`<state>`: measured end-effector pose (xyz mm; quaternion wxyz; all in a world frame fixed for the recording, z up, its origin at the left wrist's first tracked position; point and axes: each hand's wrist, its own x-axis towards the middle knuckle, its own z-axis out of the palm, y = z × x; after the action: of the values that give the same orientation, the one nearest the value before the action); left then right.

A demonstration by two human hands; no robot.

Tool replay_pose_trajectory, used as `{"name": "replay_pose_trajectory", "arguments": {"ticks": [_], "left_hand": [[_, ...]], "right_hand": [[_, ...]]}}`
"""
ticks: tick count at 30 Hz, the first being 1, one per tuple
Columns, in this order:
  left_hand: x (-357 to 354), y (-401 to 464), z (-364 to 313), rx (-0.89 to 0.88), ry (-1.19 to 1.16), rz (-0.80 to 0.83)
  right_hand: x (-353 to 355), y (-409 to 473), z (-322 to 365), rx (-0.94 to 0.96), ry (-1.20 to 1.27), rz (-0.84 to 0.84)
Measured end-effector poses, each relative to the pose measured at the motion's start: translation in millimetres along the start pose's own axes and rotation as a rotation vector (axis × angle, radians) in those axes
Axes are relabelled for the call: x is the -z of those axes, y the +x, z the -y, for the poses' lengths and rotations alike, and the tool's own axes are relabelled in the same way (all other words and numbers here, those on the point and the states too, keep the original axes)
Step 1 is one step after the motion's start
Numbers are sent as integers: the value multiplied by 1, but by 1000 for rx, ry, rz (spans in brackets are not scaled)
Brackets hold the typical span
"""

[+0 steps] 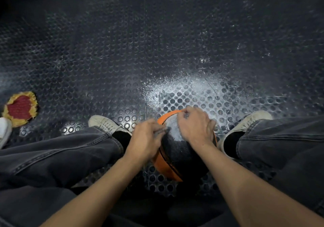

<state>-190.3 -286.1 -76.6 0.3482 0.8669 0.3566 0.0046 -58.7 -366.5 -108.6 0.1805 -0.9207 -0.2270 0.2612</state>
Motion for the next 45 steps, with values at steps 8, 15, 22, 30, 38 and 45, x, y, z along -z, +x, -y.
{"name": "replay_pose_trajectory", "arguments": {"ticks": [8, 15, 22, 30, 38, 45], "left_hand": [[-3, 29, -8, 108, -15, -16], [-10, 32, -15, 160, -53, -64], [-5, 8, -10, 2, 3, 1], [-9, 52, -25, 210, -92, 52], [-13, 33, -26, 142, -65, 41], [-13, 59, -39, 171, -54, 81]], "right_hand": [[-1, -1, 1, 50, -11, -17], [2, 2, -1, 109, 23, 36], [1, 4, -6, 55, 54, 10], [1, 3, -9, 22, 85, -10], [12, 9, -15, 74, 104, 79], [8, 10, -15, -53, 152, -26]]}}
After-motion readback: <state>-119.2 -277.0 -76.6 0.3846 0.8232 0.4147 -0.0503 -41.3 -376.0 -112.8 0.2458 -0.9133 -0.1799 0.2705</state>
